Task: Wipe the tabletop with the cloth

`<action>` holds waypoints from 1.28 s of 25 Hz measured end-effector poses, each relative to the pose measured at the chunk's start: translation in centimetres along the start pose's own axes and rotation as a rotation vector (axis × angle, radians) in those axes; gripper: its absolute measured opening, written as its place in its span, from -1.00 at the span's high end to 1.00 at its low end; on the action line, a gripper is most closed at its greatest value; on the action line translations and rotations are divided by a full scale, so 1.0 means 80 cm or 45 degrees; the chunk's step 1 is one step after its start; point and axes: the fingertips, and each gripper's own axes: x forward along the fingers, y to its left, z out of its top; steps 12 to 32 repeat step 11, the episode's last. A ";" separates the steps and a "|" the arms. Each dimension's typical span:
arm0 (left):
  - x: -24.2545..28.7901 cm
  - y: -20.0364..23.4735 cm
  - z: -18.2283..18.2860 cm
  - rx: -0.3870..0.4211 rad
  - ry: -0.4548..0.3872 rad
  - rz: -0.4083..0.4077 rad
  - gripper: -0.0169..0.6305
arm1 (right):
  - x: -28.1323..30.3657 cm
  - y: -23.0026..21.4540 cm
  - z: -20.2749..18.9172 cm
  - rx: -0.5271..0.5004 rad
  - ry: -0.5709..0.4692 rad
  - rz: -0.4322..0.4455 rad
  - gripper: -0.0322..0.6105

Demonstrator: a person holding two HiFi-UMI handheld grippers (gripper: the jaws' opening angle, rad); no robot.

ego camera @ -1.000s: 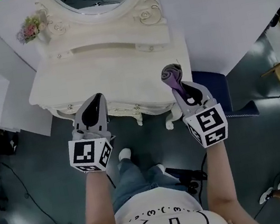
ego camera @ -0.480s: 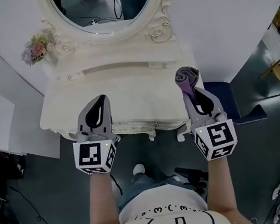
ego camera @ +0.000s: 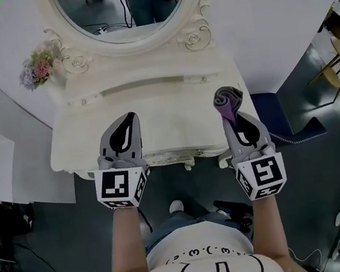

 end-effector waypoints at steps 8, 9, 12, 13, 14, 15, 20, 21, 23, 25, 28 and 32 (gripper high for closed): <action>0.003 0.034 -0.013 -0.009 0.009 -0.042 0.94 | 0.016 0.020 0.006 0.025 -0.032 -0.073 0.69; 0.002 0.038 -0.014 -0.010 0.011 -0.045 0.94 | 0.018 0.023 0.007 0.023 -0.032 -0.074 0.69; 0.001 0.047 -0.015 -0.010 0.014 -0.051 0.94 | 0.022 0.032 0.009 0.019 -0.032 -0.073 0.69; 0.001 0.047 -0.015 -0.010 0.014 -0.051 0.94 | 0.022 0.032 0.009 0.019 -0.032 -0.073 0.69; 0.001 0.047 -0.015 -0.010 0.014 -0.051 0.94 | 0.022 0.032 0.009 0.019 -0.032 -0.073 0.69; 0.001 0.047 -0.015 -0.010 0.014 -0.051 0.94 | 0.022 0.032 0.009 0.019 -0.032 -0.073 0.69; 0.001 0.047 -0.015 -0.010 0.014 -0.051 0.94 | 0.022 0.032 0.009 0.019 -0.032 -0.073 0.69; 0.001 0.047 -0.015 -0.010 0.014 -0.051 0.94 | 0.022 0.032 0.009 0.019 -0.032 -0.073 0.69; 0.001 0.047 -0.015 -0.010 0.014 -0.051 0.94 | 0.022 0.032 0.009 0.019 -0.032 -0.073 0.69; 0.001 0.047 -0.015 -0.010 0.014 -0.051 0.94 | 0.022 0.032 0.009 0.019 -0.032 -0.073 0.69; 0.001 0.047 -0.015 -0.010 0.014 -0.051 0.94 | 0.022 0.032 0.009 0.019 -0.032 -0.073 0.69; 0.001 0.047 -0.015 -0.010 0.014 -0.051 0.94 | 0.022 0.032 0.009 0.019 -0.032 -0.073 0.69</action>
